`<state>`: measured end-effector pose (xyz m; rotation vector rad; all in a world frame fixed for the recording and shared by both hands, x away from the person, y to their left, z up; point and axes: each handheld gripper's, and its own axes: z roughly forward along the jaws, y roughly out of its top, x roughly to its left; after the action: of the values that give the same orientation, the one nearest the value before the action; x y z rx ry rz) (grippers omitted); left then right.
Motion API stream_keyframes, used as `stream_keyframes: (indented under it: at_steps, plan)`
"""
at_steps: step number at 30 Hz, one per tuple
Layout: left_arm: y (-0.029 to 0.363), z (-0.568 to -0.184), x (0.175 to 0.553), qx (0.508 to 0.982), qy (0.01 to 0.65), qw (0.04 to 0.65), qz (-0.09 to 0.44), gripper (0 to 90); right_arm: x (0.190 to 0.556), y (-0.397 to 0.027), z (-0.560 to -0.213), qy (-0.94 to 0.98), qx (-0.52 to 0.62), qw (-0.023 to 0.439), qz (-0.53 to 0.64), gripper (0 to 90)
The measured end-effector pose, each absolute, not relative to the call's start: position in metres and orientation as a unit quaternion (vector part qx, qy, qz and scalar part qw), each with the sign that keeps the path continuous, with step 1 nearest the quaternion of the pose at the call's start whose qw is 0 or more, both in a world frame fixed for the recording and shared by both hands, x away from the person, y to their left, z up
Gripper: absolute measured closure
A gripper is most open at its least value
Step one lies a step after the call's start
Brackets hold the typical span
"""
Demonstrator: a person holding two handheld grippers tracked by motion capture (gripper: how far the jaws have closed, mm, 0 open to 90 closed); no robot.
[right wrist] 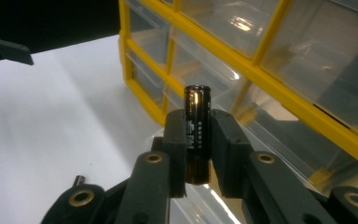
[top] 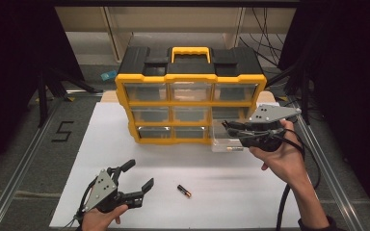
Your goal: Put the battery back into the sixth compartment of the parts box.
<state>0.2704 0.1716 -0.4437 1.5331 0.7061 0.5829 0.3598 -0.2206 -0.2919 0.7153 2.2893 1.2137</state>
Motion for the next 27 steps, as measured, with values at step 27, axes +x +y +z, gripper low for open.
stream_keyframes:
  at_steps: [27]
  plan:
    - [0.172, -0.444, 0.271, 0.668, 0.308, 0.628, 0.254, 16.7, 0.384, -0.247, -0.31, 0.827, 0.31, 0.222, 0.412, 76.5]
